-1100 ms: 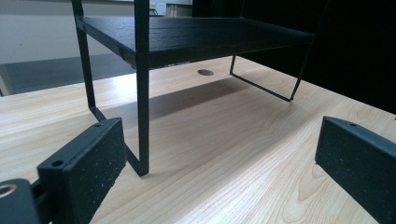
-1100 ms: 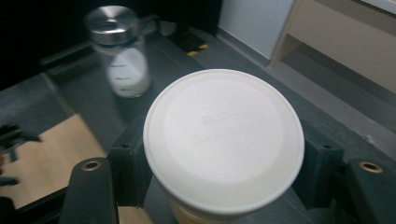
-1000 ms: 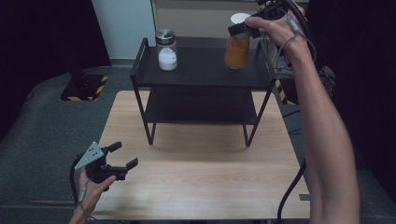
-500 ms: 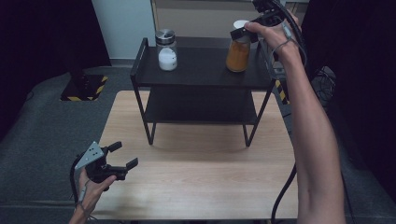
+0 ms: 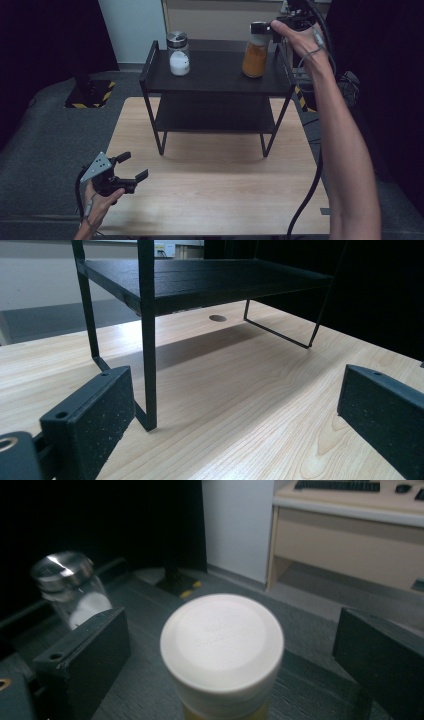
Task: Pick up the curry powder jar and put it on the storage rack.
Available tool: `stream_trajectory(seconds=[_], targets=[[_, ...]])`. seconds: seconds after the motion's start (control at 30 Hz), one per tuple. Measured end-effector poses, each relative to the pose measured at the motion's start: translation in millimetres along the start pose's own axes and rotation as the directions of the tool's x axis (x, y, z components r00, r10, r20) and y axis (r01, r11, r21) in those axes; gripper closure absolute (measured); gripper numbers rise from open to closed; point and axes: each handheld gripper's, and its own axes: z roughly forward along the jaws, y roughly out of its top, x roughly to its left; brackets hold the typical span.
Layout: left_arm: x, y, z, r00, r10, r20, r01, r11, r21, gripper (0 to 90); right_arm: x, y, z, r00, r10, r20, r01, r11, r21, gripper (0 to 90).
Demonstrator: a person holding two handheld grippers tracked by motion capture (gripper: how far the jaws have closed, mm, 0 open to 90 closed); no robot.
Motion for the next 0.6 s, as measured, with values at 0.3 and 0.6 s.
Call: stream_trajectory(seconds=[0.3,0.6], targets=[[-2.0,0.0,0.5,1.0,0.004,0.003,-0.004,1.0,-0.003,0.7,12.7,-8.2,-50.5,0.9991,-0.04,0.013,0.041,0.996,-0.08,2.5],[-4.6,0.1,-0.8,1.0,0.002,0.003,-0.002,1.0,-0.003,0.7,18.3,-36.5,-75.7,0.9987,-0.048,-0.019,0.045,0.99,-0.13,2.6]])
